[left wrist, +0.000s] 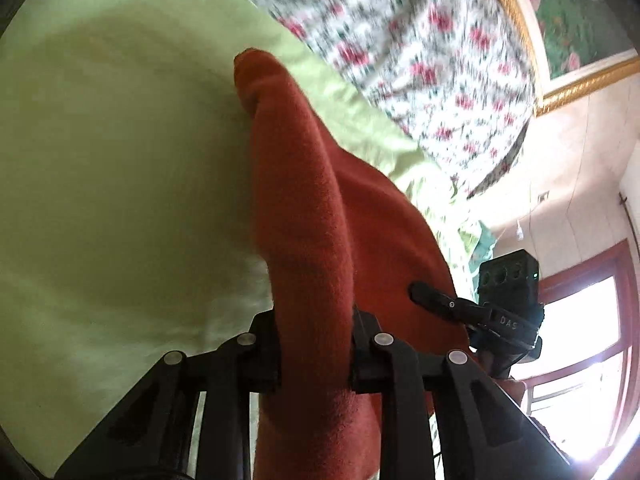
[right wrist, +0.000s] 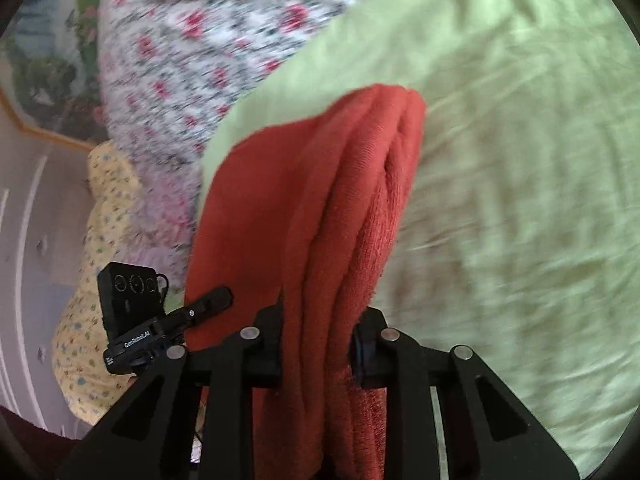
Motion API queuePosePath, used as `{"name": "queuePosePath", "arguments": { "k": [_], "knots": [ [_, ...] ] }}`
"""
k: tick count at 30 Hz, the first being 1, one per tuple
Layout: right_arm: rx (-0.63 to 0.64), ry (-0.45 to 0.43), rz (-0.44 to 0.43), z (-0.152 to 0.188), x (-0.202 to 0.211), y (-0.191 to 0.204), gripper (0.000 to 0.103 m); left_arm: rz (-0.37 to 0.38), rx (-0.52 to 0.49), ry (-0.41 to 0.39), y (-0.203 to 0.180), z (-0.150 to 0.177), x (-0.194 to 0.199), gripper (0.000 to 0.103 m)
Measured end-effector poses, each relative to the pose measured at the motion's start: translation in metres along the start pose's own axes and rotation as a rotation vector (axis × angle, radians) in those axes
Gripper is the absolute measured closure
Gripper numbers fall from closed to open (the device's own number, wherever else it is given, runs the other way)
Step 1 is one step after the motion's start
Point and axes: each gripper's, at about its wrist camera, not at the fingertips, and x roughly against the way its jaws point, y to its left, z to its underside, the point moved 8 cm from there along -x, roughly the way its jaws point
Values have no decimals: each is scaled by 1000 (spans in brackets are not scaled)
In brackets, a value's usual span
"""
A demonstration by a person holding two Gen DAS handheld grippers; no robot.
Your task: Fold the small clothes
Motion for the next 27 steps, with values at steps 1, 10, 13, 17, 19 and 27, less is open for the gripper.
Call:
{"name": "queuePosePath", "arguments": {
  "k": [1,10,13,17,19,27],
  "knots": [
    [12,7,-14,4,-6,10,78,-4,4,-12,5,0,9,81],
    [120,119,-79,32,-84,81,78,-72,49,-139,64,10,89,81],
    [140,158,-82,42,-107,89,78,-89,87,-159,93,18,107,81],
    [119,201,-71,53,-132,82,78,-146,167,-129,132,35,101,77],
    [102,216,-20,58,-141,69,76,-164,213,-129,147,41,99,69],
    [108,217,30,58,-148,60,67,-227,232,-140,157,49,105,50]
  ]
}}
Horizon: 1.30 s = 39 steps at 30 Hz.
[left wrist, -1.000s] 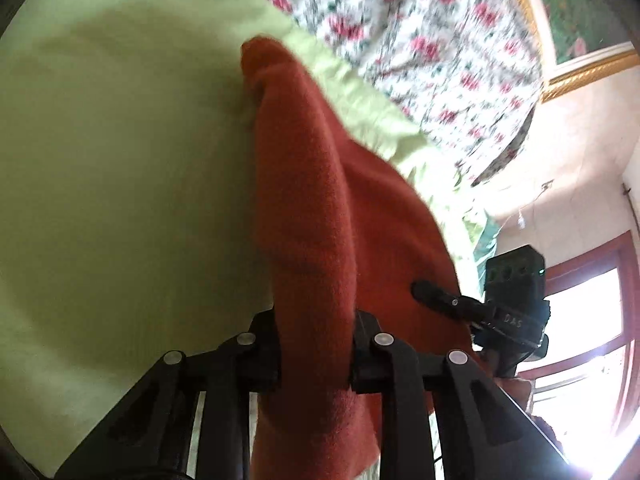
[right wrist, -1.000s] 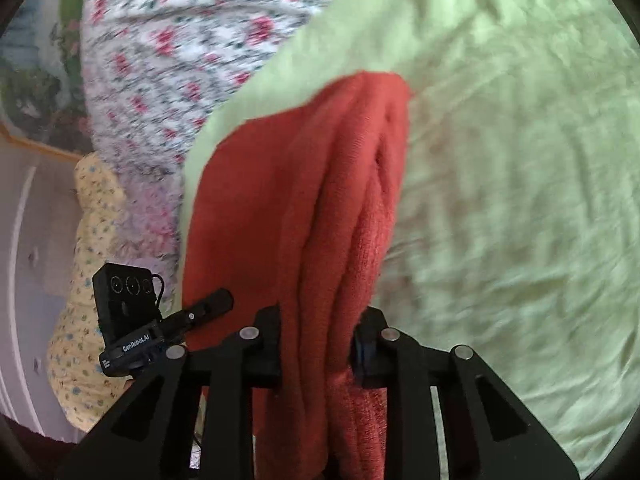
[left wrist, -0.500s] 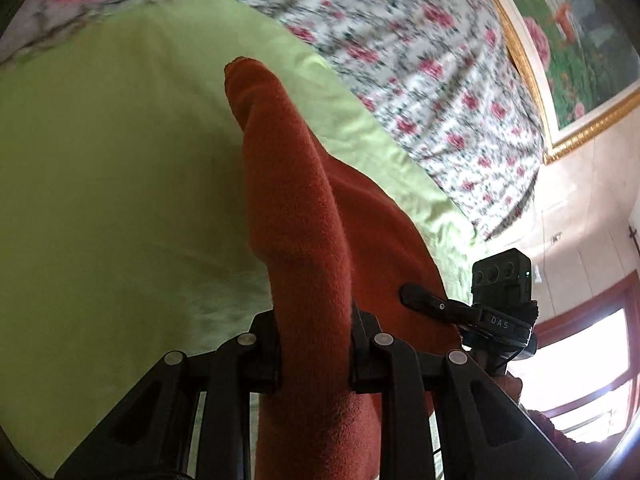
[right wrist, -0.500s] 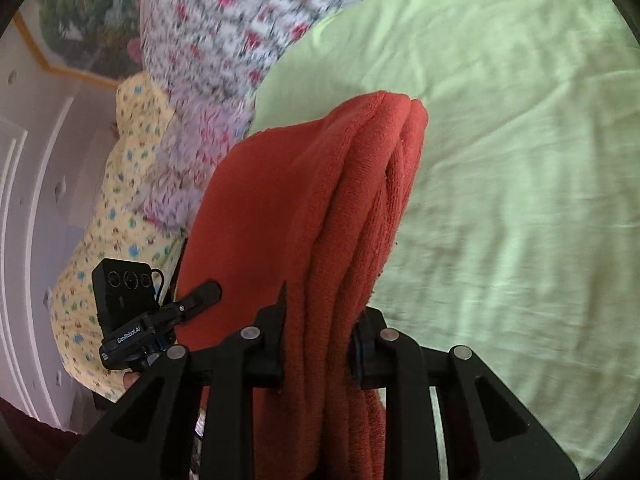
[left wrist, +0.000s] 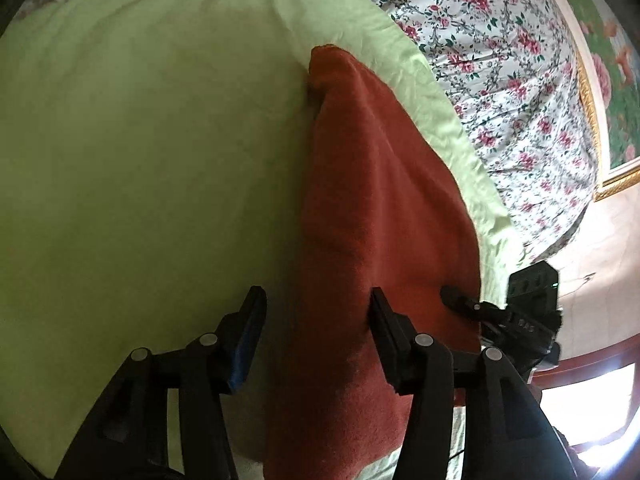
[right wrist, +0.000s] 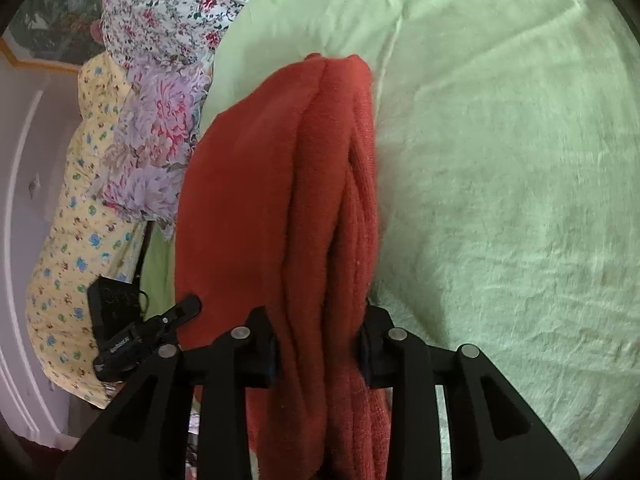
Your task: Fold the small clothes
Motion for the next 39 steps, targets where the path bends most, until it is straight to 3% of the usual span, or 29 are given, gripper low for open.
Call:
{"name": "queuePosePath", "arguments": {
  "k": [3,6,11,13,14,22,25,26,31,36,39],
  "knots": [
    [6,-4,58,-4,6,3,59,-44,-27,-3,-6,-1,3,51],
    [26,-60,121,-11,24,2,57,-75,-36,-9,-9,-1,6,51],
    [38,-154,124,-31,47,10,57,-116,-53,-33,-10,-3,13,51],
    [42,-110,125,-33,38,11,68,-129,-57,-29,-6,-2,13,51],
    [50,-93,138,-34,34,11,90,-130,-55,-29,-6,-2,12,51],
    [60,-107,242,-44,18,-4,92,-175,-79,-16,-3,-2,-3,49],
    [56,-124,232,-43,24,-4,88,-165,-62,-14,-2,-1,1,49],
    [52,-127,228,-42,27,-3,83,-168,-69,-13,-3,0,4,49],
    [58,-173,212,-32,60,9,82,-165,-95,-12,-8,7,20,50],
    [120,-213,159,1,89,37,82,-161,-114,-5,-10,20,32,50],
    [173,-194,133,26,90,58,82,-156,-120,-7,-12,25,37,50]
  ]
}}
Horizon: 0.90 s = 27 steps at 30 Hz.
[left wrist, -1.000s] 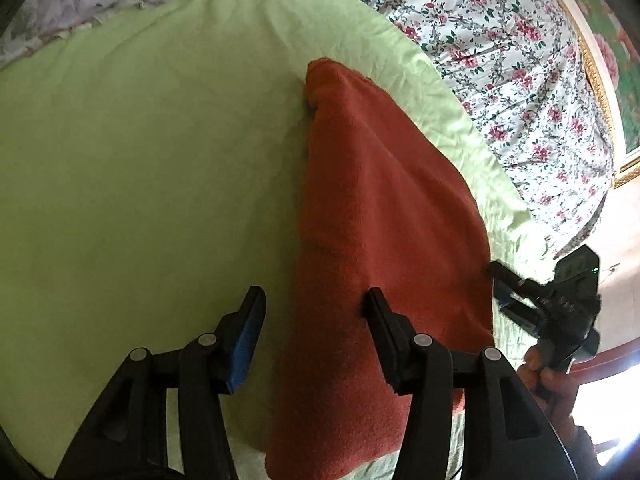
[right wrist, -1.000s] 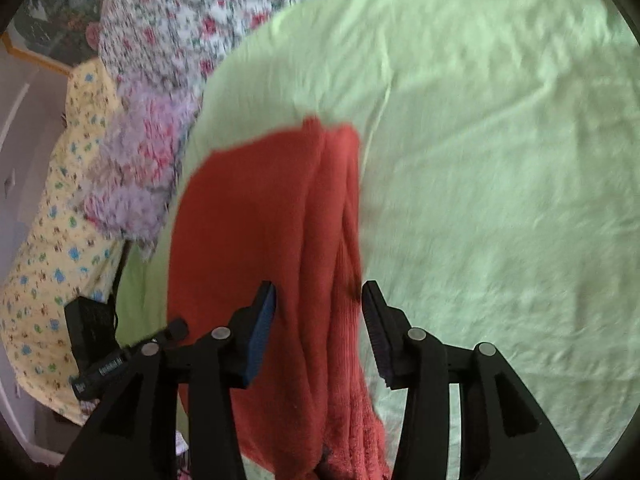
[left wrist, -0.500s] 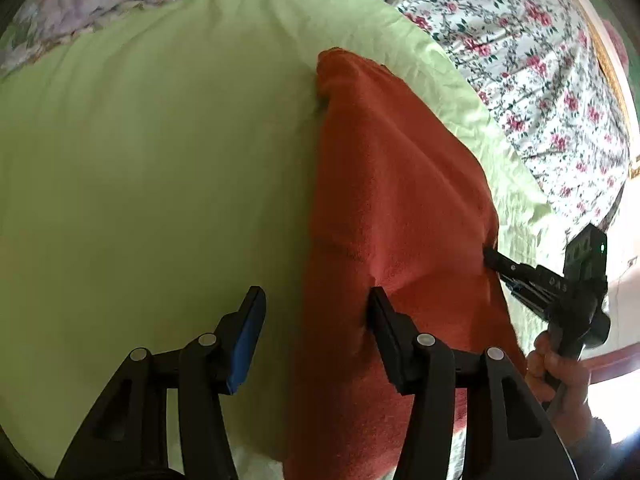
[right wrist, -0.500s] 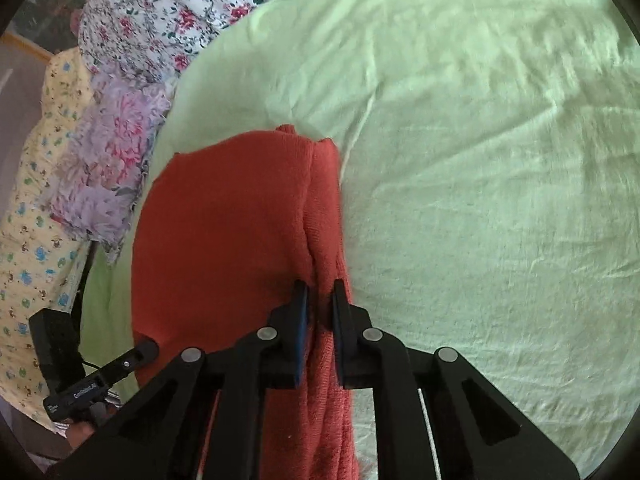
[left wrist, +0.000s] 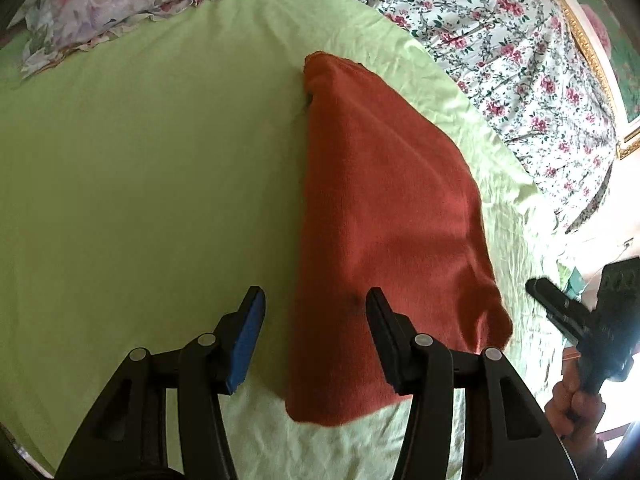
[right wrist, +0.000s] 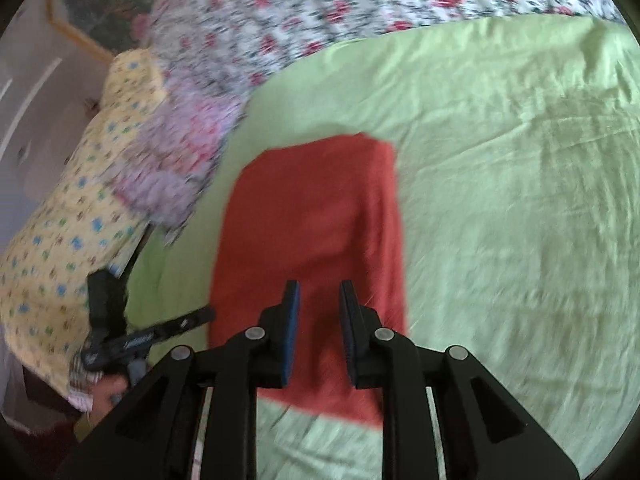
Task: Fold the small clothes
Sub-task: 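Release the sweater from both grippers and press the bundle flat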
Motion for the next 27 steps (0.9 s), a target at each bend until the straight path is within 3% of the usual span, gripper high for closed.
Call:
{"name": "queuePosePath", "arguments": {
  "k": [9,11,16,21,27],
  "knots": [
    [44,50,10,21,-12,22,82,53,-121,-51,-35,-13,18,50],
    [49,61,18,28,-13,21,82,50,-150,-42,-40,-6,18,50],
    [5,84,66,46,-15,-2,82,169,-219,13,-55,29,19,52],
    [-24,108,111,56,-20,-27,82,115,-252,99,-38,57,-11,54],
    [-90,115,112,67,-37,-53,84,132,-207,113,-32,58,-23,57]
  ]
}}
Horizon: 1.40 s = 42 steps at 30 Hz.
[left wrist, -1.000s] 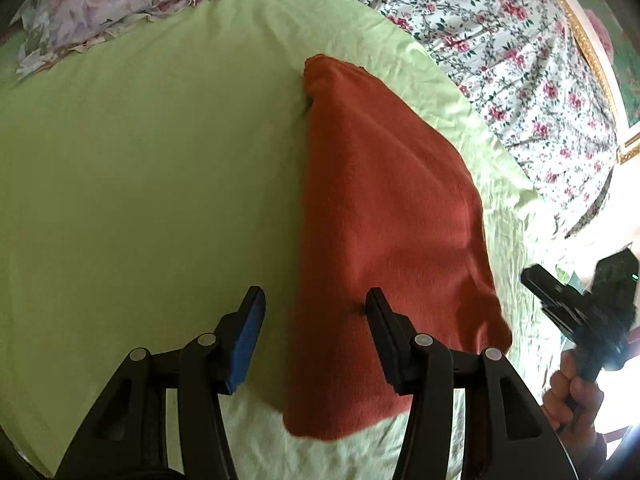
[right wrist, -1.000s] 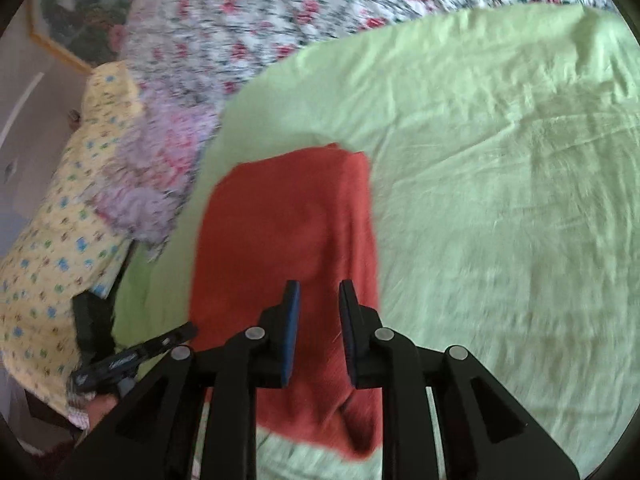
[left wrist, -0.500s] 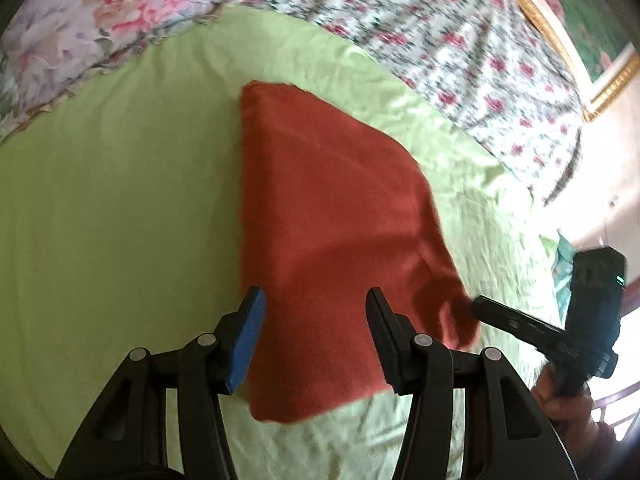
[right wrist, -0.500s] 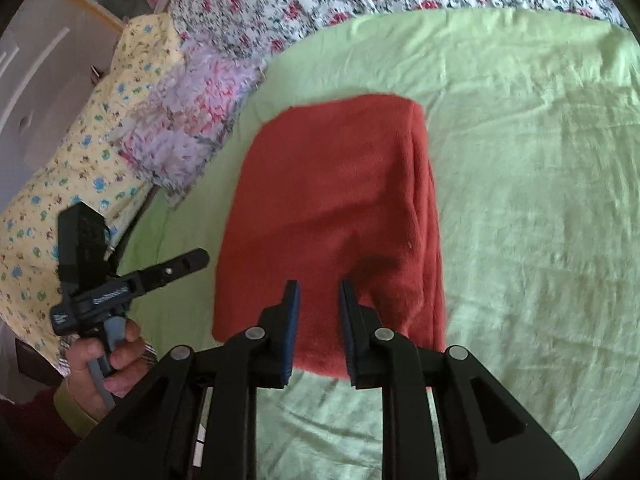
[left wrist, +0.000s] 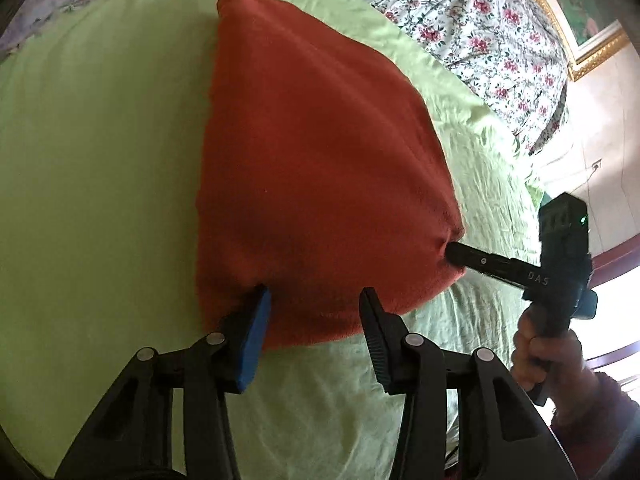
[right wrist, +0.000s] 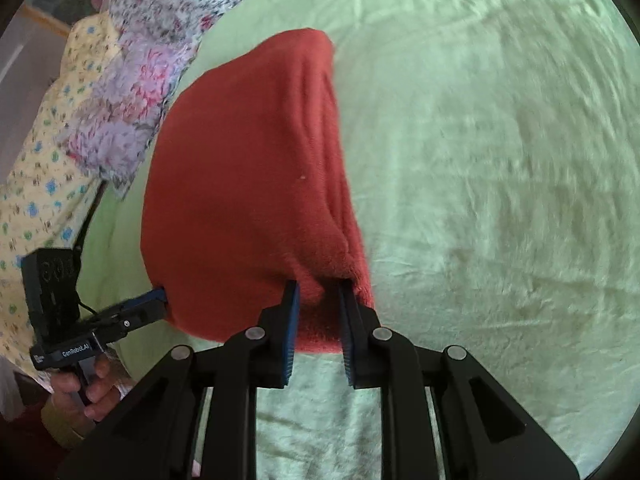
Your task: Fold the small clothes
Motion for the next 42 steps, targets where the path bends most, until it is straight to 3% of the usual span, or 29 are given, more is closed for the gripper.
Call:
{"name": "queuePosePath", "arguments": {
  "k": [8,14,16,18,20,26,29,32,42],
  "knots": [
    [-28,-6,-10,7,11,-5,83,-18,-18,-1,-5,3,8,53],
    [-12,-34,30,12,33,10,81,-90,-50,-55,-7,6,32,32],
    [4,-55,32,12,42,17,76,-118,-52,-82,-5,9,42,29],
    [19,-79,38,14,50,25,63,-131,-52,-99,-5,11,50,28],
    [38,-105,53,19,57,34,56,-147,-60,-113,-4,15,58,27],
    [105,-144,80,34,66,62,53,-219,-128,-151,-6,29,73,25],
    [150,-166,114,45,69,74,45,-245,-159,-156,-3,42,80,24],
    [180,-179,165,55,70,79,36,-253,-168,-160,-5,50,80,24],
    [236,-150,197,78,63,86,24,-345,-155,-131,11,66,81,21]
  ]
}}
